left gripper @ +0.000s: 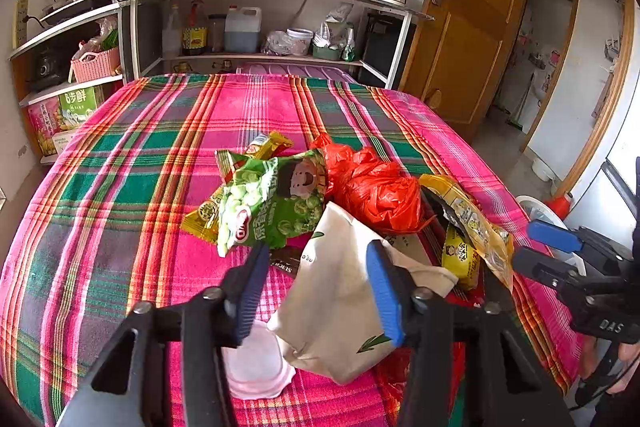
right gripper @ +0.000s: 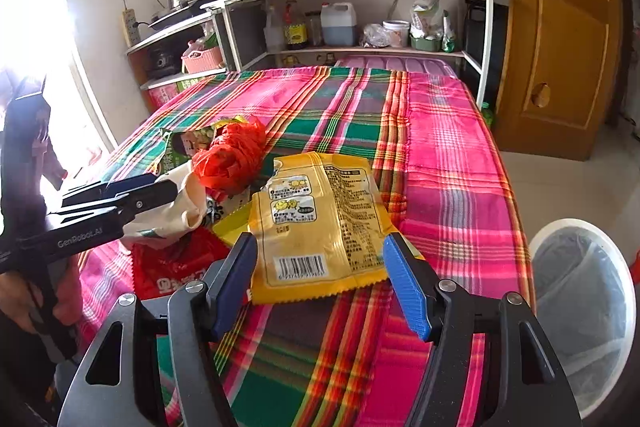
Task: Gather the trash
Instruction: 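Grasp the white paper bag with the left tool while the right tool grasps the yellow snack bag, then carry the paper bag and snack bag over the bin and open both tools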
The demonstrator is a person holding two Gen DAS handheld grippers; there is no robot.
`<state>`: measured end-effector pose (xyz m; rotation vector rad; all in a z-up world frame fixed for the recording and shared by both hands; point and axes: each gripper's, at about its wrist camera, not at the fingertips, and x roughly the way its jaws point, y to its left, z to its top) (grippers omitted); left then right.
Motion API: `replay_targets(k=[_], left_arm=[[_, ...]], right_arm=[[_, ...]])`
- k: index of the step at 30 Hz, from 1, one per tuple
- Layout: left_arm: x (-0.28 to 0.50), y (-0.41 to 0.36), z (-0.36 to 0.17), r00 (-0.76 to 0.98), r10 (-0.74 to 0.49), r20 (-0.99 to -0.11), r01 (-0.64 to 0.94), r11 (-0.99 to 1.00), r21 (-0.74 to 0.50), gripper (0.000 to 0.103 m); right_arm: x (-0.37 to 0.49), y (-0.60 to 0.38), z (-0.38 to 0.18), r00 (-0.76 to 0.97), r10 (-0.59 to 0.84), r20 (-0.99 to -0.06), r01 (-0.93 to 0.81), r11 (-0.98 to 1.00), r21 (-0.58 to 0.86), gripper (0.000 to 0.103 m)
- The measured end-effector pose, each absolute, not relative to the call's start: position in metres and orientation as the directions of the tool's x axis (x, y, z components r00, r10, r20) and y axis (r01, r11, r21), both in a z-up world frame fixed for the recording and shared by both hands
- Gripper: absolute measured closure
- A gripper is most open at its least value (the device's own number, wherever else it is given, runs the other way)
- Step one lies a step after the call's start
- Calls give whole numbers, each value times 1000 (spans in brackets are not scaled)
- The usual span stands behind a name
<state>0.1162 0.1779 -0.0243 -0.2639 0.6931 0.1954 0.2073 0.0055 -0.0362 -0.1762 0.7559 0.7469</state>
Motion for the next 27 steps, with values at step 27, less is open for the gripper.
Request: replay_targets(k=[27], left_arm=[[122, 172, -26, 721, 55, -691, -218, 964, -150, 85]], right_arm=[[222, 22, -57, 348, 560, -752, -726, 669, 162, 71]])
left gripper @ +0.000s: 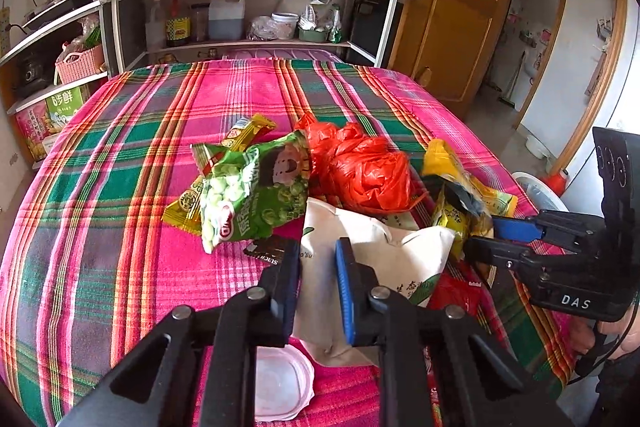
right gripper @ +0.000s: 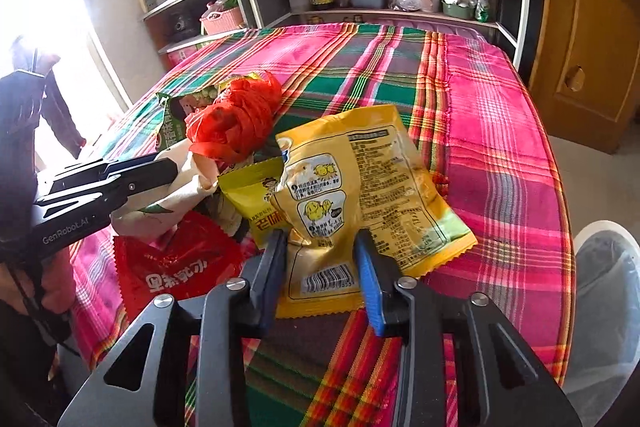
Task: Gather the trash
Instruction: 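Carry the paper bag and snack bag over the bin and open both tools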
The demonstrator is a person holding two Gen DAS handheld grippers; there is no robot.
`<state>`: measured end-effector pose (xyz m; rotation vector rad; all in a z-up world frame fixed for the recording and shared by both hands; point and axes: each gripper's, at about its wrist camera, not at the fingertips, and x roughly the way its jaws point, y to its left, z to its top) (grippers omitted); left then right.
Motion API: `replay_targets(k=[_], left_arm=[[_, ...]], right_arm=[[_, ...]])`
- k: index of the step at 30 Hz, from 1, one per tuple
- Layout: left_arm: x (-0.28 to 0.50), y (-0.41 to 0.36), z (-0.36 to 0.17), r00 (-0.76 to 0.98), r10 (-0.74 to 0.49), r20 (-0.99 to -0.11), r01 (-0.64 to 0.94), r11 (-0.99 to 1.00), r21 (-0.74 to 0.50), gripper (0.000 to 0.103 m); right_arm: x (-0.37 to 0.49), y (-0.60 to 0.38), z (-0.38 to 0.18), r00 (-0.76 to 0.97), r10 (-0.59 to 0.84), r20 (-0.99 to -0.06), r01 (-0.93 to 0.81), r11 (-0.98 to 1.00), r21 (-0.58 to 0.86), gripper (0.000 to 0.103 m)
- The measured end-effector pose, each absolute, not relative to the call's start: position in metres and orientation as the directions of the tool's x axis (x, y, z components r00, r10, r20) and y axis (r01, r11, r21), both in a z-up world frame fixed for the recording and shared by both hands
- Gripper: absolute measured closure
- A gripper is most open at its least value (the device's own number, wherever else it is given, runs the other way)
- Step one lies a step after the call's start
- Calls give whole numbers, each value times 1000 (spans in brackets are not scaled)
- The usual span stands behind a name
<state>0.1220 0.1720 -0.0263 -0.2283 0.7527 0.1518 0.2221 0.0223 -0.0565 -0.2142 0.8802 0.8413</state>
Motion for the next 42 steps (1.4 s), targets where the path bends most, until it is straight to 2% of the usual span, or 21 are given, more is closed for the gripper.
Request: replay_targets(k=[5, 6, 7, 26, 42], left_arm=[[119, 171, -22, 730, 63, -681, -228, 961, -155, 87], [118, 171, -20, 734, 67, -676, -231, 960, -156, 87], [117, 172, -19, 738, 69, -672, -234, 959, -158, 87], [93, 155, 22, 814, 74, -576, -230, 952, -202, 89], [122, 71, 25, 813, -89, -575, -53, 973, -225, 89]], right_arm=[[216, 10, -50, 360, 577, -733, -709, 680, 187, 75], [215, 7, -48, 364, 583, -726, -707, 680, 192, 81], [213, 4, -45, 366, 589, -720, -706, 680, 197, 81], [171, -49, -11, 452, 605, -656, -672, 714, 196, 82], [165, -132, -5, 564, 513, -647, -539, 822, 182, 82]])
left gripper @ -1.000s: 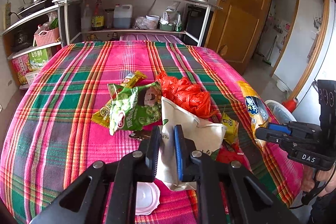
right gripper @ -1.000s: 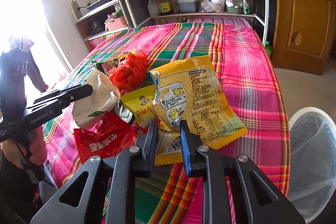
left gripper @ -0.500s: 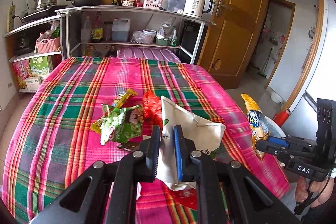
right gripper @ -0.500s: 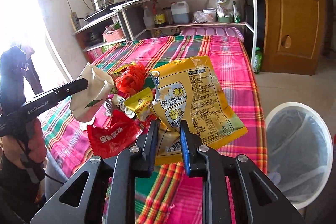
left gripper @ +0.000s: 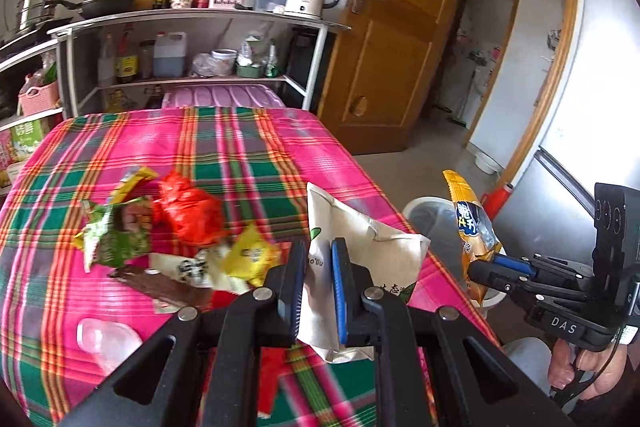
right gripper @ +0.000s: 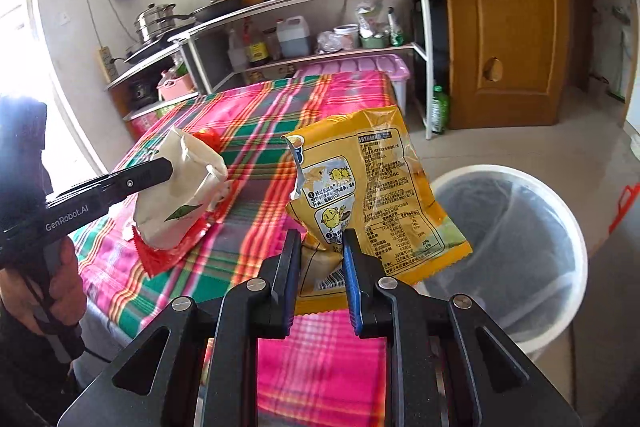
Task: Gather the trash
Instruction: 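Carry the paper bag and snack bag over the bin and open both tools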
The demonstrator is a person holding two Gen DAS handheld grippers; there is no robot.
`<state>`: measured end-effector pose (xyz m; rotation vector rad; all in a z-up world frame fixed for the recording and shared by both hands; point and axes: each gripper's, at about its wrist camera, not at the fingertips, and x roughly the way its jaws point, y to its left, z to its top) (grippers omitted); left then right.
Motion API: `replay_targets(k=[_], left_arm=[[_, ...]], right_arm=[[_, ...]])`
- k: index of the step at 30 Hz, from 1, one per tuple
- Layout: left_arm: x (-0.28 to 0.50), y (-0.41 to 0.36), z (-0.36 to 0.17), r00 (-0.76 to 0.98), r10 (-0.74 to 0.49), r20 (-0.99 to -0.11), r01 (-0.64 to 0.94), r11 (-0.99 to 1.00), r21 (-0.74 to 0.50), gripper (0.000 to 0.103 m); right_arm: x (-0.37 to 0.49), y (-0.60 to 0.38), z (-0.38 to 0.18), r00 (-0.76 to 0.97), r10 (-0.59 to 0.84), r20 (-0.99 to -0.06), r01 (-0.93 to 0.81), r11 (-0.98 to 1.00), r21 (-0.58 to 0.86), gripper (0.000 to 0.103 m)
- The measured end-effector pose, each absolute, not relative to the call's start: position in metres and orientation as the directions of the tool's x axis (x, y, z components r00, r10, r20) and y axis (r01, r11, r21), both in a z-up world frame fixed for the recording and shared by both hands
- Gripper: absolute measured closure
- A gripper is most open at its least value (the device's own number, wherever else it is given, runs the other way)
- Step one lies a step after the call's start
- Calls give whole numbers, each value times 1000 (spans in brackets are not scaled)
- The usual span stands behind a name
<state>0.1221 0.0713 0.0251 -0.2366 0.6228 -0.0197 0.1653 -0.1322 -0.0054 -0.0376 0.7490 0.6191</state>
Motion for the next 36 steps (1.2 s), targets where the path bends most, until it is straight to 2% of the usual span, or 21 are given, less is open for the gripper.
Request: replay_targets(k=[22, 36], left_arm=[[203, -43, 19, 760, -246, -601, 150, 967, -206, 89], [241, -81, -3, 714, -300, -632, 205, 954, -220, 88]], right_arm=[[197, -229, -40, 601, 411, -685, -354, 906, 232, 82], [220, -252, -59, 586, 367, -723, -279, 928, 245, 79]])
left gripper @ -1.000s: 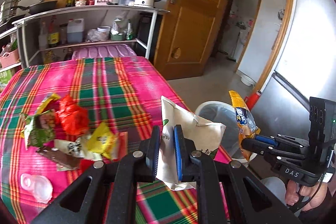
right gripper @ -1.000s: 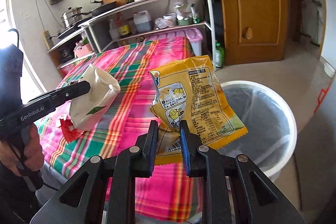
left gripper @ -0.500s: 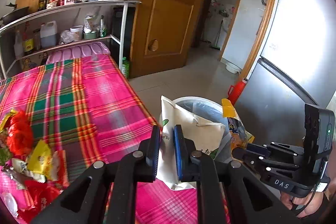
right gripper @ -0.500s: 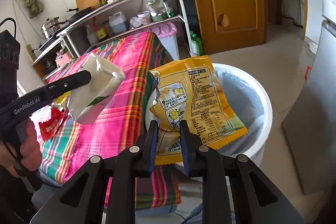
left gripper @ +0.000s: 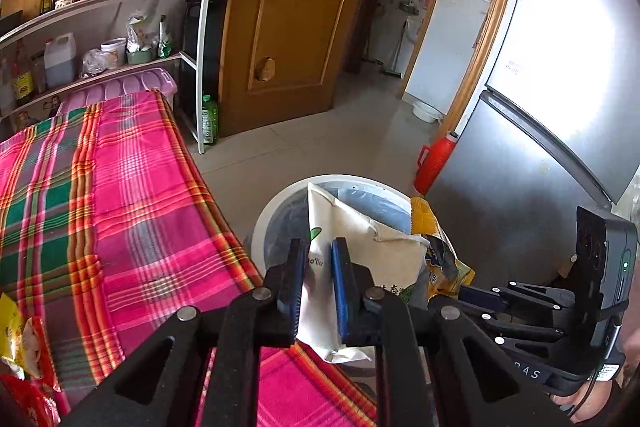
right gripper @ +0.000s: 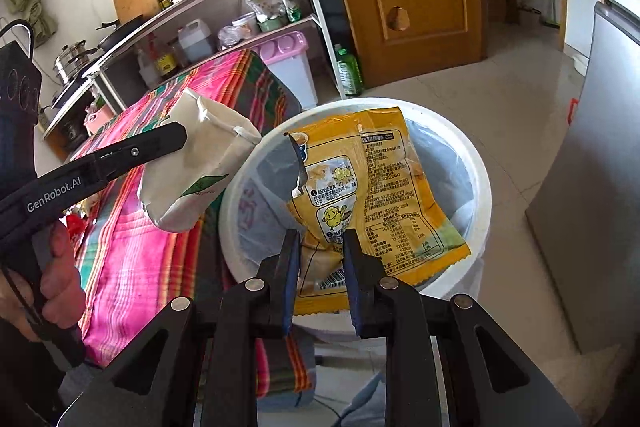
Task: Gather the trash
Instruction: 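Carry the paper bag and snack bag over the bin and open both tools, then move both open tools back over the table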
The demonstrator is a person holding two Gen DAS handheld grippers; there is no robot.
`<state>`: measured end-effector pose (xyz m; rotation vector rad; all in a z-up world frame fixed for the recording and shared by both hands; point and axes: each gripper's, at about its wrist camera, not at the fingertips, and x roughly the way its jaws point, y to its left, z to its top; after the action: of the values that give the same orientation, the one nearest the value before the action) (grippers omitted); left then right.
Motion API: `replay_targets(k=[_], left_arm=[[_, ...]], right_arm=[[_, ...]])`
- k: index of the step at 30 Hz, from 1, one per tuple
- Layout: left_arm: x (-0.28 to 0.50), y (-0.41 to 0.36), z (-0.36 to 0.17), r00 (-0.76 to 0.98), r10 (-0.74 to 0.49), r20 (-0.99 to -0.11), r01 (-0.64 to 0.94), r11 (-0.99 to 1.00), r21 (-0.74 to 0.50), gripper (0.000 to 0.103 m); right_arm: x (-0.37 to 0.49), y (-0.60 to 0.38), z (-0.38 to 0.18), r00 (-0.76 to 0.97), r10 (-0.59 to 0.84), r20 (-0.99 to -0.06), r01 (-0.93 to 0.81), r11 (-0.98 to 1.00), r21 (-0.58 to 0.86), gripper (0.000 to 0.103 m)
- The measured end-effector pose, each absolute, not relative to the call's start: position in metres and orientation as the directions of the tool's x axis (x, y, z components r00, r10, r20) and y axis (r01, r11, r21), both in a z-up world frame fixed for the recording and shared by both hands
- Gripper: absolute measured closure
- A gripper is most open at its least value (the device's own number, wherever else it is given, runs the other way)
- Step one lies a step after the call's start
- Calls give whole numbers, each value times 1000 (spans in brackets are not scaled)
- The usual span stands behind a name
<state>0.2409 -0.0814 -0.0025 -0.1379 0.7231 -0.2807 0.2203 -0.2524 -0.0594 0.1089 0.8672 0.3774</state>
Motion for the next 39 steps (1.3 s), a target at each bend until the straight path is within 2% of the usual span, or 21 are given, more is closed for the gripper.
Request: replay_targets(k=[9, 12, 23, 27, 39], left_arm=[[255, -92, -12, 695, -314, -646, 216, 949, -229, 88], [256, -92, -14, 692, -317, -649, 214, 948, -235, 83], [233, -81, -2, 720, -323, -615, 220, 946, -238, 79], [217, -68, 5, 738, -305, -601, 202, 951, -235, 73], [166, -20, 19, 792, -236, -563, 130, 966, -221, 71]], right_arm=[[228, -259, -68, 577, 360, -734, -262, 932, 251, 71], [227, -262, -67, 583, 361, -728, -255, 932, 258, 71], [200, -255, -42, 633, 361, -685, -280, 931, 233, 71], [188, -246, -31, 649, 370, -665, -300, 927, 223, 71], [161, -201, -11, 645, 432, -631, -404, 893, 198, 71]])
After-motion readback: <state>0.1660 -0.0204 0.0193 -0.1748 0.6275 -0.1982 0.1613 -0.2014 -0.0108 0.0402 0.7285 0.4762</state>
